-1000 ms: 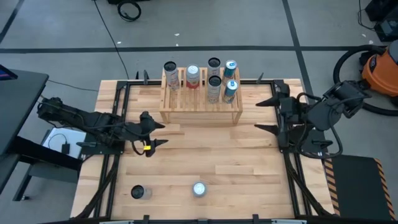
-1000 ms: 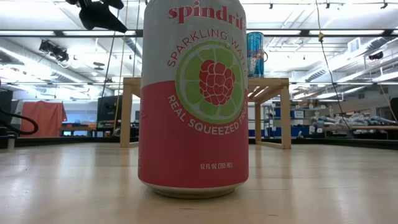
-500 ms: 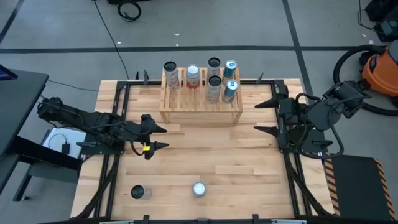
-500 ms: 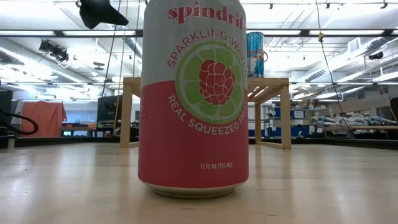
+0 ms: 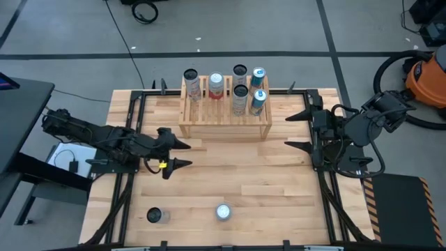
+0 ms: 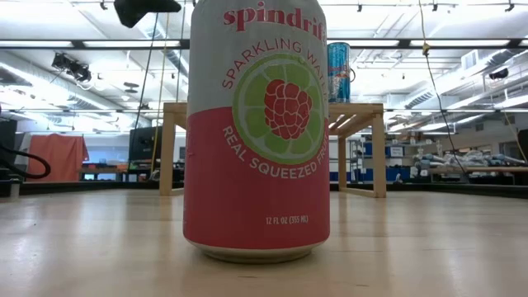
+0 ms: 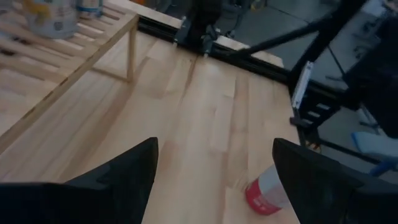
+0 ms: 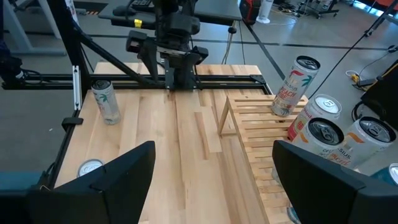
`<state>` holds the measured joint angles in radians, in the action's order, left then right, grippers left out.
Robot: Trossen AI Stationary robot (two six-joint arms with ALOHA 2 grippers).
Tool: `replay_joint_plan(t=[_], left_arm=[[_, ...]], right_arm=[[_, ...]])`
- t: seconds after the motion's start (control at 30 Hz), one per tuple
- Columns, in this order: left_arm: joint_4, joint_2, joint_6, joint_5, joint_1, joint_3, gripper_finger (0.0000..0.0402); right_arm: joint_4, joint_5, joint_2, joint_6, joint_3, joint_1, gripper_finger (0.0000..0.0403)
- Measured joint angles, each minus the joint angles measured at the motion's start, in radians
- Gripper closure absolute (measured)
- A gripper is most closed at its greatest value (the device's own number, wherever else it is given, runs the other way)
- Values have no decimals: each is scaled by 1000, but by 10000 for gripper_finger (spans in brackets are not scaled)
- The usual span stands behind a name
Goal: Place canned beverage on shelf
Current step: Put the pink and white soda can on the shelf aligned with the other pink and white soda can
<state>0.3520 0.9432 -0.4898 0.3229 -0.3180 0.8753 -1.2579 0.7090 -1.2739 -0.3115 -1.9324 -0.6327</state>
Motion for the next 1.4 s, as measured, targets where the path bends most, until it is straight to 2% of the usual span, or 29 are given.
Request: replay_joint_plan(t=[0.1, 0.33, 0.4, 0.57, 0.77, 1.0, 1.4], left_arm=[[4, 1, 24, -14, 0, 0, 83], [-21, 36, -49, -27, -9, 0, 83], [-84, 69, -41, -33, -27, 1, 83], [-151, 169, 61, -48, -67, 15, 83], [-129, 215, 195, -179, -141, 16, 83], [-133, 216, 209, -172, -163, 16, 83], [-162, 215, 271, -174, -116, 16, 83]], right_arm=[[0, 0, 0, 0, 0, 0, 68], [-1, 0, 0, 9, 0, 0, 68], [-1, 0, 0, 19, 0, 0, 68], [0, 0, 0, 23, 0, 0, 68], [-1, 0, 0, 23, 0, 0, 68], [-3, 0, 0, 27, 0, 0, 68], [-4, 0, 0, 26, 0, 0, 68]])
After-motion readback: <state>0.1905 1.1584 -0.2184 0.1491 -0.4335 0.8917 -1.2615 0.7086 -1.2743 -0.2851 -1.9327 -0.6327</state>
